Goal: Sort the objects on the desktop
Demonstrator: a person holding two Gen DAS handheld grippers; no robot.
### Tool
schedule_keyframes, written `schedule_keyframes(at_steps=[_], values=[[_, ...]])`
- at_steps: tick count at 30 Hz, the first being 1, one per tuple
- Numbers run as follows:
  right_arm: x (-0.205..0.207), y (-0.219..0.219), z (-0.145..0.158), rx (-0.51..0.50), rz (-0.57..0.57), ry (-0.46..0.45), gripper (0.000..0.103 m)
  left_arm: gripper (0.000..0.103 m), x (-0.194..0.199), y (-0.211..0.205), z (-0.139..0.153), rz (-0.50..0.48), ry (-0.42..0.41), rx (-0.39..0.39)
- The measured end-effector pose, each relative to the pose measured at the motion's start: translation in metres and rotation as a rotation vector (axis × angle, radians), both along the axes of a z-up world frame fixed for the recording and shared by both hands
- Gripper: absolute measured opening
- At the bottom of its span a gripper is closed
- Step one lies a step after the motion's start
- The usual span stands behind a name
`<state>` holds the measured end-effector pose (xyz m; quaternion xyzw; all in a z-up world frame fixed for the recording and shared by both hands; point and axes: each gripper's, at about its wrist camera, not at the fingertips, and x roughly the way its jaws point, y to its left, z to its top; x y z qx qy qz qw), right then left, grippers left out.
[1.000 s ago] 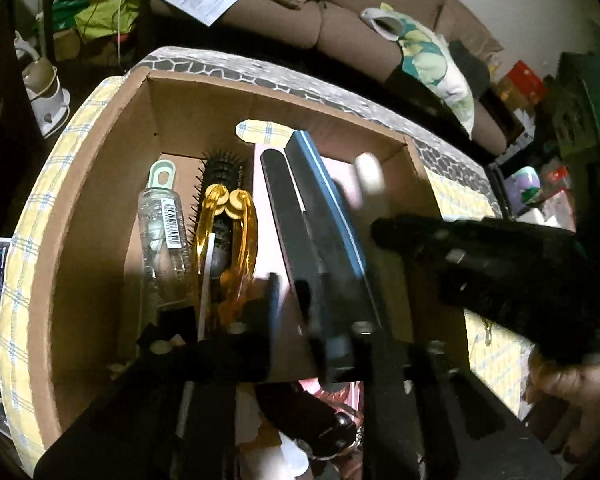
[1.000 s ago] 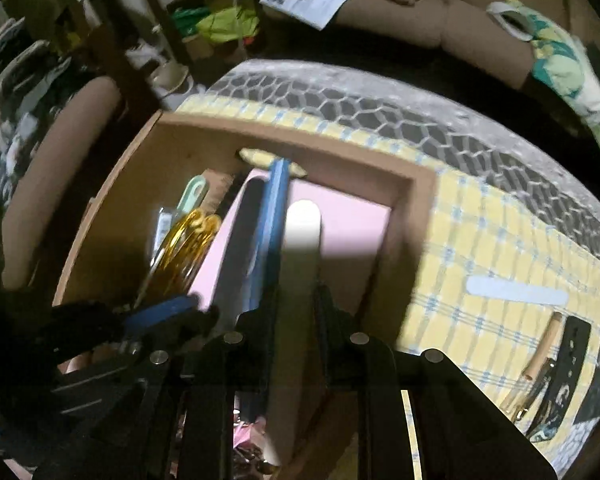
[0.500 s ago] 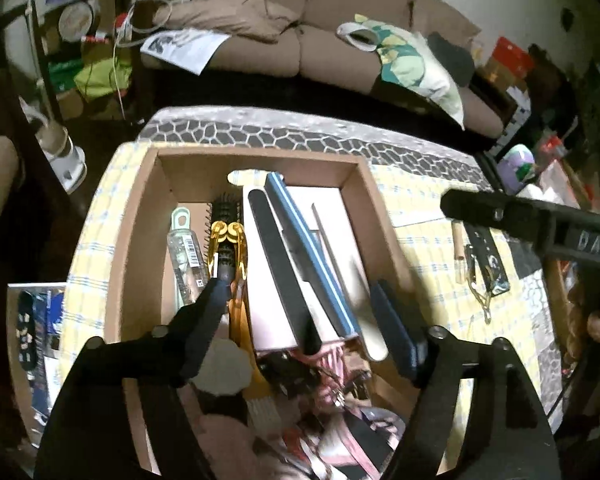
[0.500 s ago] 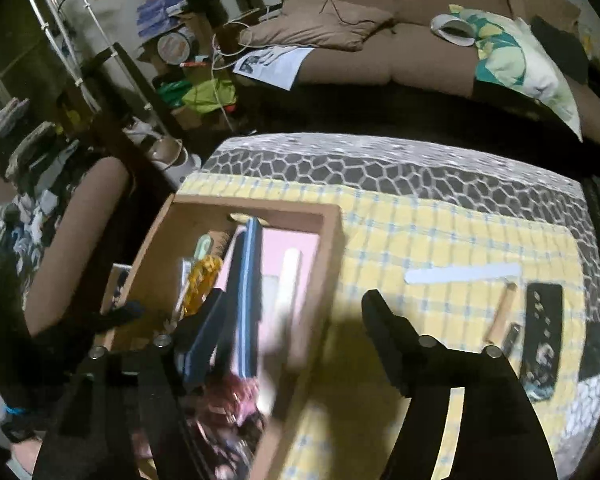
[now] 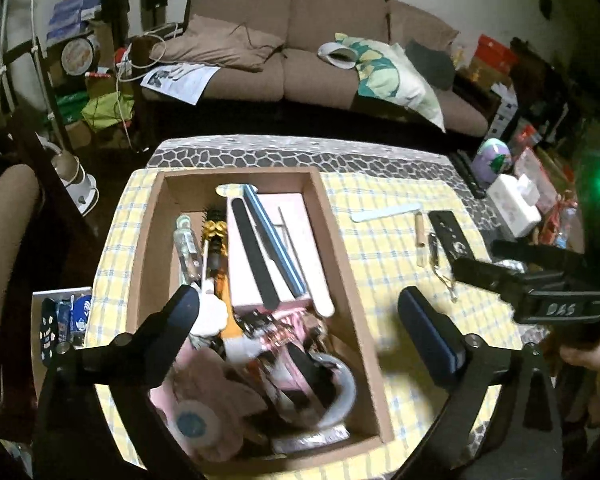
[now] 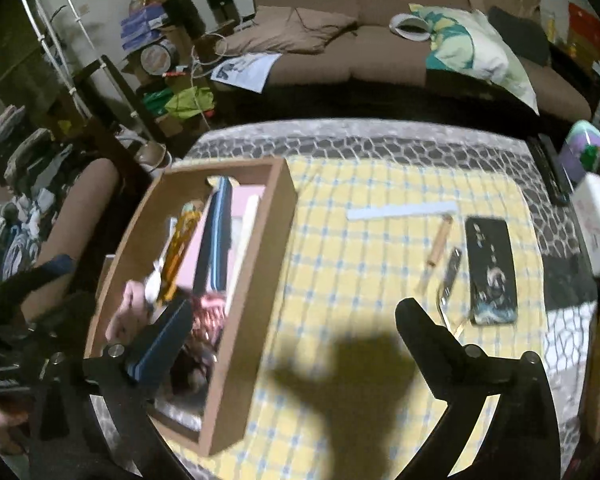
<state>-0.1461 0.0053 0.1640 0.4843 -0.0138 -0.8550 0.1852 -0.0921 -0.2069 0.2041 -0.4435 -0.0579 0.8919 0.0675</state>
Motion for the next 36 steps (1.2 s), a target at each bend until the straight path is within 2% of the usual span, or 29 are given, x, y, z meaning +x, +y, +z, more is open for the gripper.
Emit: schedule_keyframes(at_steps=[7, 13, 17, 21, 26, 31, 32, 33, 35, 36], values=[[0.026, 0.023, -0.006, 0.021, -0.014, -0.011, 0.103, 0.102, 0.016, 0.022, 0.005, -0.021, 0.0, -0.005], [0.029, 0.06, -0.005, 0.016, -0.04, 0.018, 0.103, 0.103, 0.005, 0.053, -0.002, -0.082, 0.001, -0.054], [0.016, 0.096, -0.013, 0.024, -0.086, 0.025, 0.103, 0.103, -0.021, 0.085, -0.016, -0.156, 0.007, -0.162], [-0.006, 0.137, -0.026, 0.034, -0.128, 0.025, 0.103, 0.102, -0.064, 0.122, -0.038, -0.219, -0.013, -0.266], [-0.04, 0.17, -0.053, -0.063, -0.118, -0.017, 0.103, 0.102, -0.12, 0.164, -0.073, -0.286, -0.042, -0.382], [-0.078, 0.178, -0.077, -0.2, -0.135, -0.044, 0.101, 0.089, -0.176, 0.205, -0.122, -0.362, -0.093, -0.513], [-0.086, 0.176, -0.082, -0.209, -0.135, -0.048, 0.094, 0.087, -0.19, 0.214, -0.135, -0.374, -0.107, -0.537], [-0.096, 0.174, -0.087, -0.215, -0.134, -0.055, 0.082, 0.082, -0.198, 0.217, -0.144, -0.382, -0.118, -0.55], [-0.114, 0.169, -0.099, -0.228, -0.128, -0.076, 0.07, 0.077, -0.22, 0.227, -0.165, -0.404, -0.147, -0.579], [-0.123, 0.166, -0.107, -0.233, -0.122, -0.085, 0.068, 0.075, -0.228, 0.229, -0.172, -0.412, -0.155, -0.588]])
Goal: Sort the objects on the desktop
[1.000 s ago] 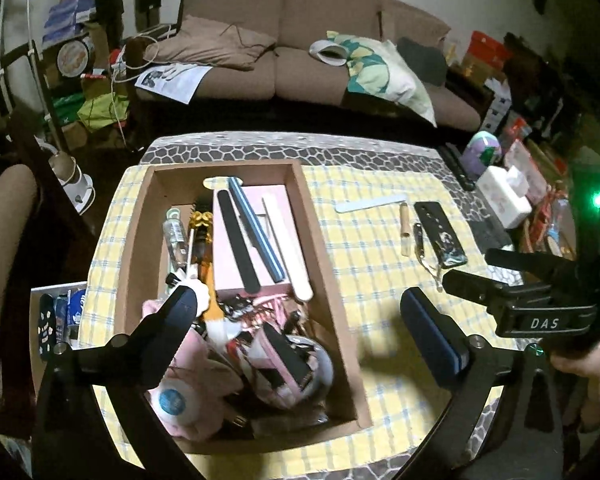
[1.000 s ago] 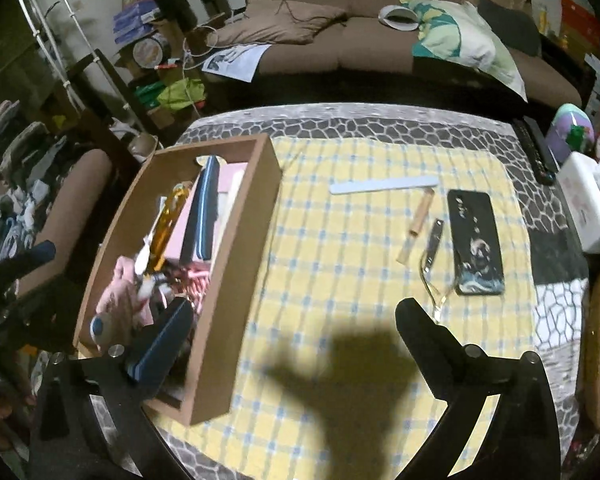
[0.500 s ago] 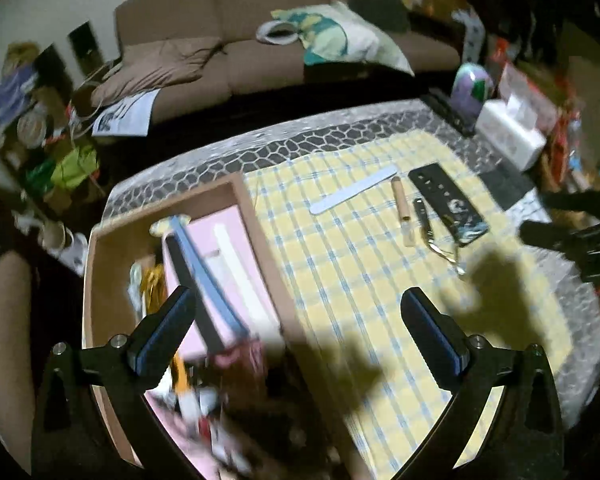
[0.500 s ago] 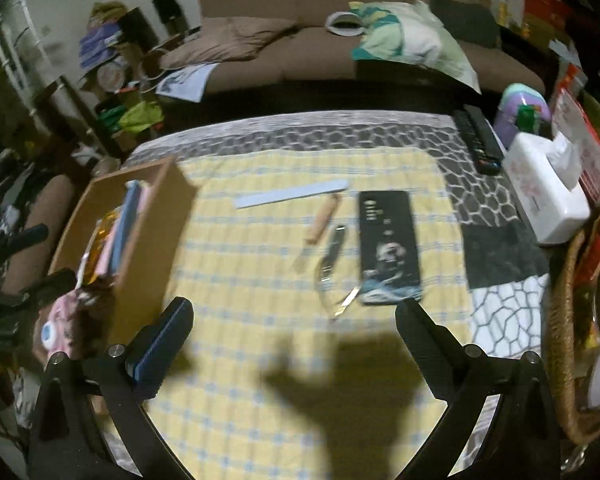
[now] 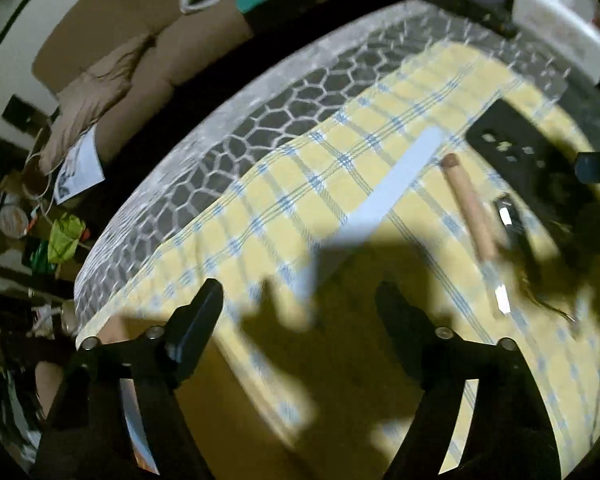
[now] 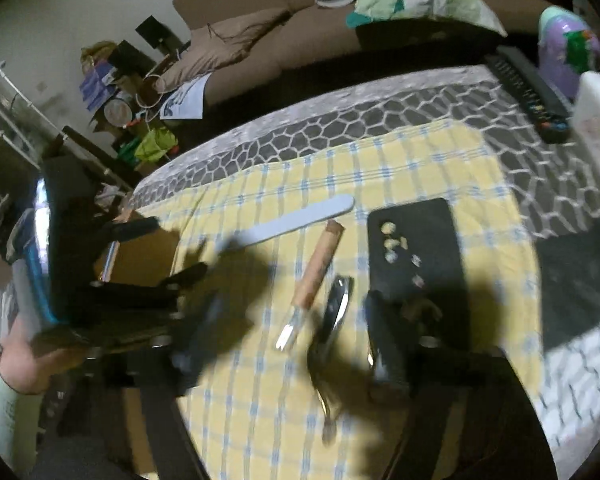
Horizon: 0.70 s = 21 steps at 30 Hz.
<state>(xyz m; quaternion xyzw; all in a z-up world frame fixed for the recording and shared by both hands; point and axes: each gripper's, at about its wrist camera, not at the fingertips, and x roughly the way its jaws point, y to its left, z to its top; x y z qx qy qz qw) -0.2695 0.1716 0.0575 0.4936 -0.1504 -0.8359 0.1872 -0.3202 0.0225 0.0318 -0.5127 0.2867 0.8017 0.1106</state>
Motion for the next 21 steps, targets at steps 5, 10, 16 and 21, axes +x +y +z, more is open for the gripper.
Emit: schedule_keyframes(at_steps=[5, 10, 16, 21], values=[[-0.035, -0.019, -0.027, 0.037, 0.039, -0.015, 0.063, 0.073, -0.034, 0.013, -0.029, -0.035, -0.052, -0.034], [-0.057, -0.028, -0.058, 0.09, 0.048, -0.067, 0.059, 0.092, -0.046, 0.019, -0.037, -0.112, -0.069, -0.104], [-0.048, -0.028, -0.061, 0.152, 0.079, 0.006, 0.02, 0.049, -0.041, 0.026, -0.038, -0.153, -0.1, -0.071], [-0.04, -0.008, -0.052, 0.048, 0.035, 0.027, 0.018, 0.003, -0.023, 0.043, -0.043, -0.208, -0.136, -0.08]])
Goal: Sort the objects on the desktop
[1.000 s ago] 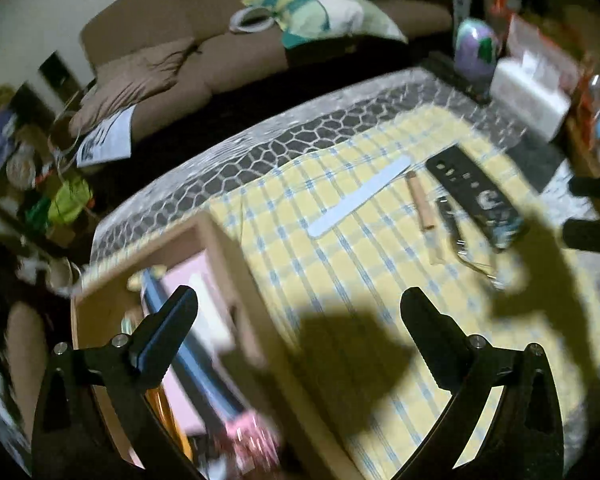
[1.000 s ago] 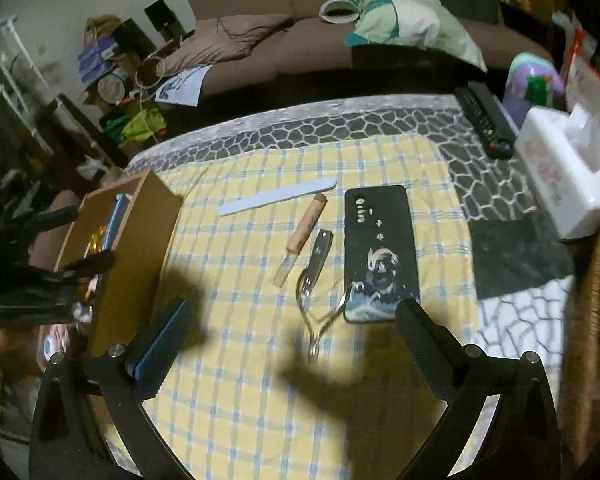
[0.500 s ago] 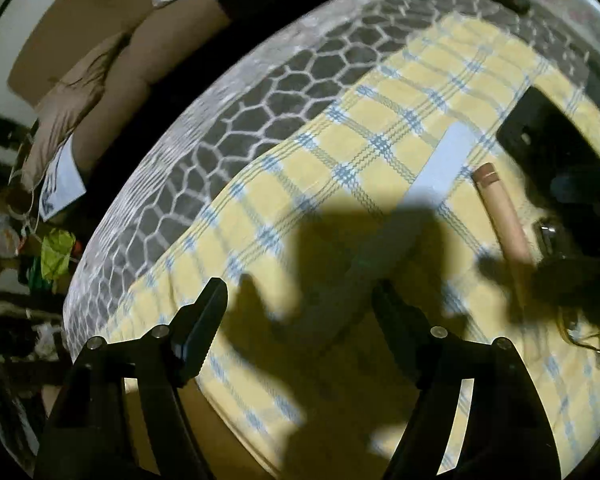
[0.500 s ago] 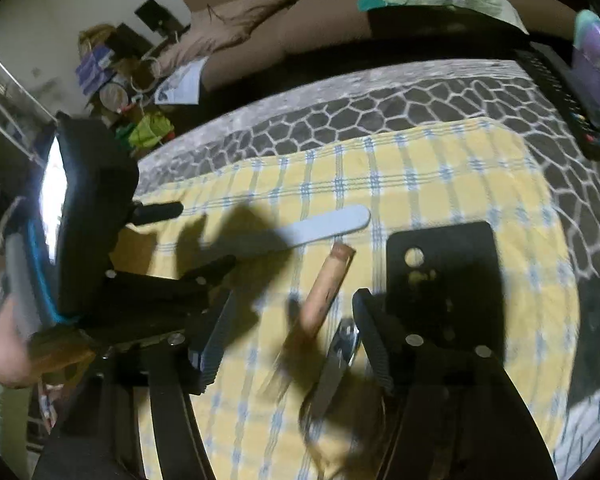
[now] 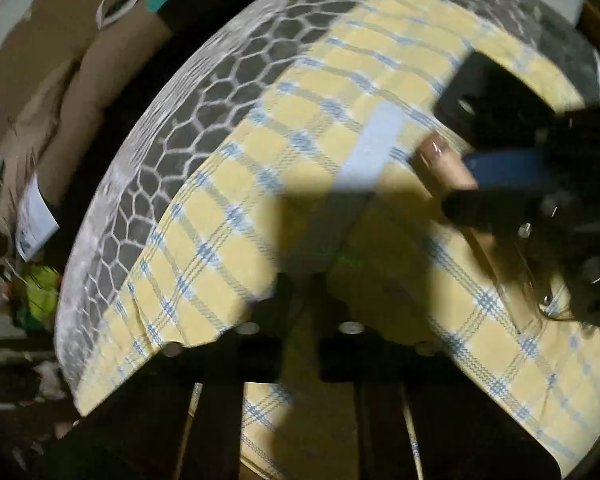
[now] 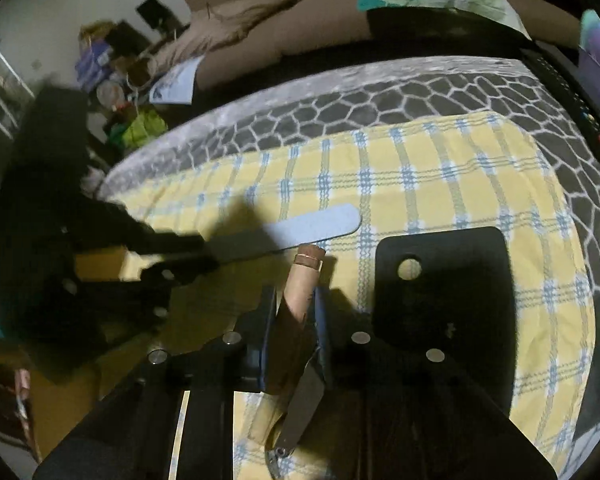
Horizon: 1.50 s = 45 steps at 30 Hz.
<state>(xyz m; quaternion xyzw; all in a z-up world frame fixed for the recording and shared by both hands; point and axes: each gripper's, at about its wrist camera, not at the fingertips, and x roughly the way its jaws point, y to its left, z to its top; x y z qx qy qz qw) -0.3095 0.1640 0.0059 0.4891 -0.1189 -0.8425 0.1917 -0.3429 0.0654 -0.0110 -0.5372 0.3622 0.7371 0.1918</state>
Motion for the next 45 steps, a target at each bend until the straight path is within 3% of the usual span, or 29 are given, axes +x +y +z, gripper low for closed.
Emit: schedule_keyframes(at_steps=[2, 5, 6, 8, 9, 10, 12, 15, 17, 19, 23, 25, 26, 30, 32, 33, 35, 36, 37, 42, 44, 45], values=[[0.003, 0.005, 0.007, -0.025, -0.003, 0.008, 0.018, 0.004, 0.005, 0.006, -0.003, -0.012, 0.025, -0.04], [0.009, 0.015, 0.019, -0.054, -0.009, 0.029, 0.017, 0.0, 0.003, 0.004, 0.002, 0.004, -0.009, 0.008], [0.011, 0.018, 0.022, -0.059, -0.009, 0.033, 0.017, 0.005, 0.003, 0.004, 0.003, -0.002, 0.023, -0.007], [0.012, 0.021, 0.023, -0.061, -0.006, 0.028, 0.018, 0.019, 0.001, 0.004, 0.008, -0.018, 0.087, -0.012], [0.012, 0.023, 0.021, -0.065, -0.01, 0.025, 0.018, 0.049, -0.002, 0.003, 0.009, -0.03, 0.094, -0.003], [0.012, 0.024, 0.019, -0.078, -0.013, 0.019, 0.018, 0.069, -0.004, 0.003, 0.008, -0.044, 0.099, -0.004], [0.011, 0.028, 0.011, -0.109, -0.025, 0.001, 0.018, 0.073, -0.006, 0.006, -0.004, -0.09, 0.111, -0.053], [0.008, 0.027, 0.004, -0.12, -0.022, -0.007, 0.019, 0.072, -0.005, 0.01, -0.002, -0.116, 0.105, -0.011], [0.006, 0.027, -0.002, -0.128, -0.023, -0.019, 0.021, 0.063, -0.008, 0.008, 0.0, -0.1, 0.056, 0.023], [0.002, 0.025, -0.01, -0.126, -0.016, -0.051, 0.022, 0.026, -0.007, 0.005, 0.002, -0.102, -0.02, 0.079], [0.002, 0.018, -0.014, -0.104, -0.005, -0.062, 0.026, 0.014, 0.007, 0.013, 0.002, -0.116, 0.016, 0.055], [0.002, 0.012, -0.011, -0.074, 0.007, -0.051, 0.028, 0.0, 0.006, 0.01, 0.008, -0.072, -0.001, 0.085], [0.002, 0.01, -0.011, -0.058, 0.013, -0.047, 0.02, 0.0, 0.008, 0.011, 0.008, -0.056, -0.025, 0.112], [0.006, 0.012, -0.008, -0.08, 0.001, -0.03, 0.018, 0.0, 0.018, 0.001, 0.01, -0.016, -0.034, 0.113], [0.008, 0.014, -0.002, -0.095, 0.0, -0.018, 0.017, 0.001, 0.022, -0.002, 0.012, -0.031, -0.012, 0.102], [0.008, 0.015, 0.0, -0.098, -0.001, -0.012, 0.017, 0.006, 0.022, -0.003, 0.016, -0.038, 0.041, 0.081], [0.007, 0.016, 0.004, -0.1, -0.003, -0.009, 0.017, 0.028, 0.023, -0.004, 0.021, -0.07, 0.118, 0.063], [0.007, 0.017, 0.004, -0.106, -0.003, -0.011, 0.017, 0.063, 0.024, -0.001, 0.021, -0.108, 0.145, 0.045], [0.005, 0.016, 0.003, -0.107, -0.002, -0.013, 0.017, 0.077, 0.024, 0.001, 0.017, -0.143, 0.142, 0.026], [0.003, 0.016, -0.004, -0.12, 0.009, -0.024, 0.017, 0.077, 0.015, 0.001, 0.014, -0.174, 0.051, 0.071], [0.003, 0.014, -0.006, -0.127, 0.015, -0.021, 0.017, 0.056, 0.006, -0.004, 0.014, -0.144, -0.029, 0.138], [0.002, 0.014, -0.008, -0.136, 0.016, -0.021, 0.017, 0.023, 0.008, -0.004, 0.016, -0.151, -0.113, 0.204]])
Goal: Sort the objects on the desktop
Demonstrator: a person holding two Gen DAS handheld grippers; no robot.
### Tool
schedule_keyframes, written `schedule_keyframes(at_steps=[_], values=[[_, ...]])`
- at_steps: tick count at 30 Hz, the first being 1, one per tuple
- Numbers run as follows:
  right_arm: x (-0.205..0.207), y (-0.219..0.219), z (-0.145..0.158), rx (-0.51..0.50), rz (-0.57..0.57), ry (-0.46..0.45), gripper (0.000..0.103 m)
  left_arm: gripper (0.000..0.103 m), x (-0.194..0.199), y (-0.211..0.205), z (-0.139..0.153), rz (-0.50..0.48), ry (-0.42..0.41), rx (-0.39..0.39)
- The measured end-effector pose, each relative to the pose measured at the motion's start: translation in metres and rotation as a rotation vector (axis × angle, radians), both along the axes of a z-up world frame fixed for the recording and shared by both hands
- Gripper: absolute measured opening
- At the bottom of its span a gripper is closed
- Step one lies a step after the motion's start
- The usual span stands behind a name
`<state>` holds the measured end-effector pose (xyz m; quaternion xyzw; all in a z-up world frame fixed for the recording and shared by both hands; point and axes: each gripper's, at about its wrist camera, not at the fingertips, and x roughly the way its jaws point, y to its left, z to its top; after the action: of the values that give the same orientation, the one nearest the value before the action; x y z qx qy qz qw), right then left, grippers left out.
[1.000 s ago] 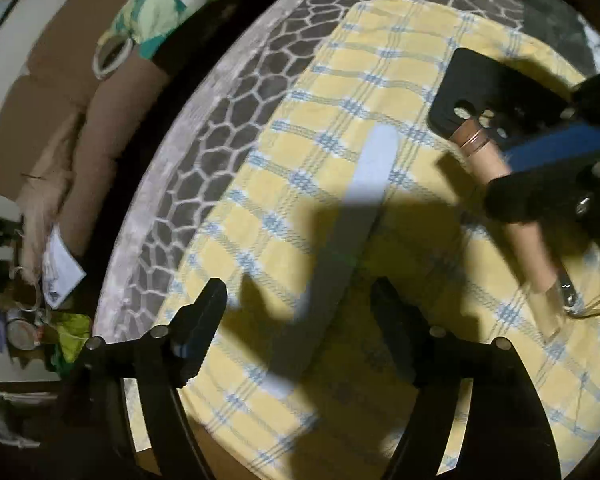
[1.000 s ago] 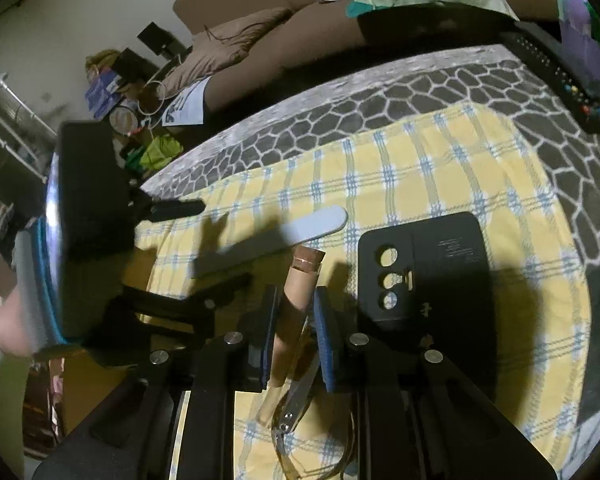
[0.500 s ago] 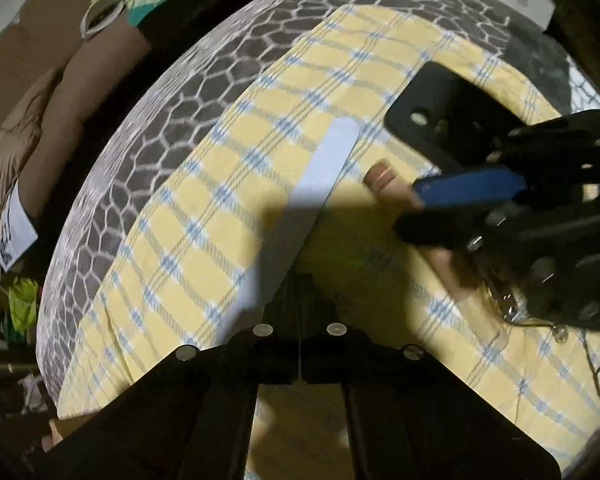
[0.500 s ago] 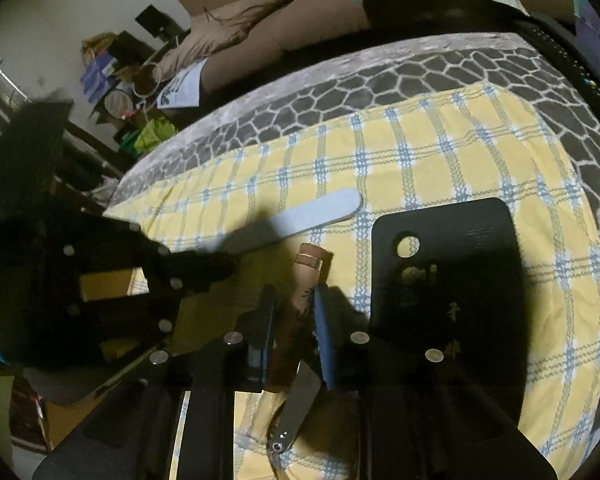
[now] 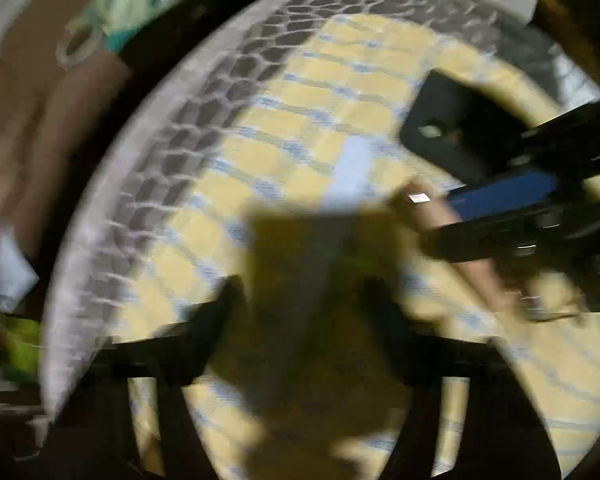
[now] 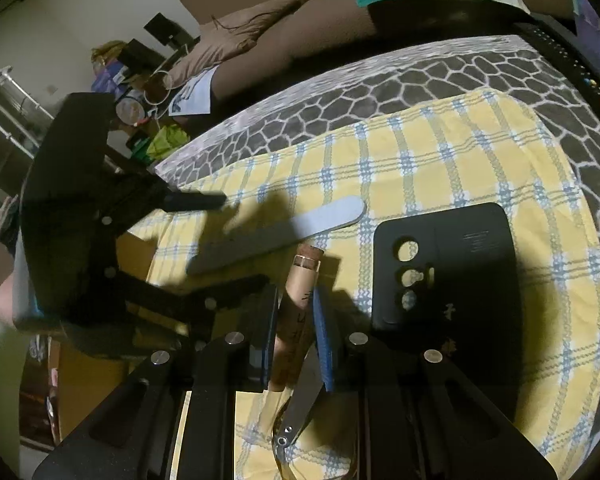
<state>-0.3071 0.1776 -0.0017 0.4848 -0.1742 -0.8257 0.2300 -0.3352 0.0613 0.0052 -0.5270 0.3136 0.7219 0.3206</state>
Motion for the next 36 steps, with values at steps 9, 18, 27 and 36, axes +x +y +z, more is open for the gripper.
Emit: schedule_keyframes(at_steps=[9, 18, 27, 36], values=[[0.01, 0.012, 0.016, -0.051, -0.014, 0.022, 0.017, 0.019, 0.033, -0.006, 0.02, -0.018, 0.024, 0.078], [0.027, 0.004, 0.048, 0.014, -0.038, 0.024, 0.03, 0.019, 0.046, -0.076, 0.102, 0.265, 0.145, 0.221], [-0.002, -0.042, 0.007, 0.275, -0.052, -0.082, 0.038, 0.019, 0.124, -0.219, 0.141, 0.553, 0.156, 0.349], [0.012, -0.058, 0.035, 0.272, -0.024, 0.024, 0.014, 0.019, 0.159, -0.321, 0.131, 0.754, 0.131, 0.442]])
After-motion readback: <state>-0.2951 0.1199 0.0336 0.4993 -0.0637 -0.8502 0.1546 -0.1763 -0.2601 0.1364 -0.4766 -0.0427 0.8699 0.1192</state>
